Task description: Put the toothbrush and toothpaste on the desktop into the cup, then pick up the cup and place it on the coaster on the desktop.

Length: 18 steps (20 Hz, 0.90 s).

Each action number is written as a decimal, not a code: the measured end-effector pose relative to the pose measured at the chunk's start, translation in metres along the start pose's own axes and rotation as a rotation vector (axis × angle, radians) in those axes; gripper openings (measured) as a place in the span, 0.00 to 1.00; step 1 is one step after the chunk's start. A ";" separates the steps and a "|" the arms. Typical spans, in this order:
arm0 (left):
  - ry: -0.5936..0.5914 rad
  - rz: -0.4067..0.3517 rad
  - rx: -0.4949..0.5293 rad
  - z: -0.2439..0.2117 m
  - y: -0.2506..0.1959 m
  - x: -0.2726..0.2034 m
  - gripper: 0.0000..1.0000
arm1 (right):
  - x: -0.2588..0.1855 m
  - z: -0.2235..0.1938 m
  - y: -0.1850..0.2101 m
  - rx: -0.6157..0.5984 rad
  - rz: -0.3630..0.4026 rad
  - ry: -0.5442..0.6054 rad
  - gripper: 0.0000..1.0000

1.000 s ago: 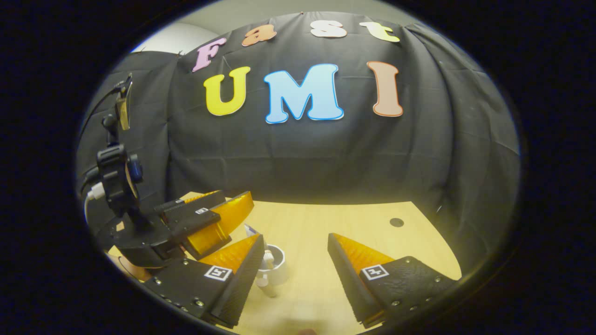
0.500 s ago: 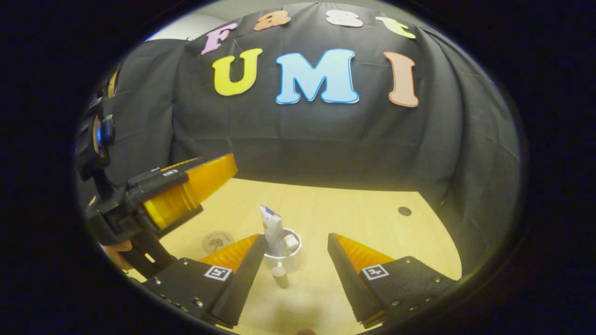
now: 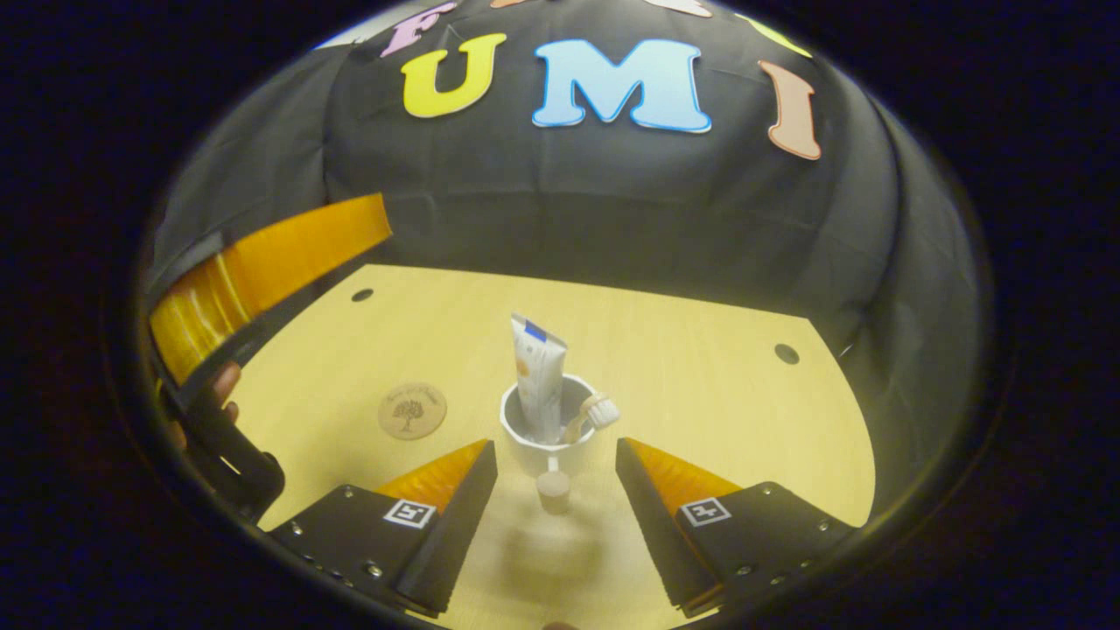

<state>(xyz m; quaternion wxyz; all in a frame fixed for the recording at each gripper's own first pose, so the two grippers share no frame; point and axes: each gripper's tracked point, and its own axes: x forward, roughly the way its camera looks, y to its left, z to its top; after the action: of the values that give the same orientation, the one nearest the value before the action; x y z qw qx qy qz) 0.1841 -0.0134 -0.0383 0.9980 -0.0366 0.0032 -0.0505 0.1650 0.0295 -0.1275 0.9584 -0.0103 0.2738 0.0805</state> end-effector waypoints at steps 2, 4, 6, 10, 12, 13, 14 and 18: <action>0.000 -0.002 0.002 0.002 0.003 -0.003 0.91 | 0.008 -0.009 0.000 -0.008 -0.012 0.070 0.86; 0.005 -0.007 0.001 0.001 0.004 -0.006 0.92 | 0.013 -0.019 0.003 0.002 -0.008 0.125 0.86; 0.007 -0.007 -0.005 0.002 0.006 -0.008 0.91 | 0.018 -0.025 0.003 0.019 -0.002 0.168 0.86; 0.014 -0.009 -0.021 0.001 0.008 -0.008 0.91 | 0.026 -0.036 0.003 0.030 0.008 0.272 0.86; 0.026 -0.010 -0.024 -0.002 0.009 -0.007 0.91 | 0.032 -0.045 0.004 0.016 0.011 0.321 0.87; 0.031 -0.009 -0.027 -0.004 0.010 -0.007 0.92 | 0.035 -0.048 0.006 0.006 0.014 0.342 0.87; 0.033 -0.007 -0.033 -0.005 0.011 -0.007 0.92 | 0.038 -0.050 0.005 -0.004 0.010 0.362 0.87; 0.054 0.008 -0.060 -0.015 0.018 -0.009 0.91 | 0.046 -0.049 0.004 -0.015 0.008 0.398 0.87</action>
<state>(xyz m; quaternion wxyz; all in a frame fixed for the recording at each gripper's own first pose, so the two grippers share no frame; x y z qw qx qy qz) 0.1767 0.0042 -0.0542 0.9963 -0.0651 0.0318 -0.0473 0.1768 0.0370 -0.1934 0.8850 -0.0321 0.4571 0.0828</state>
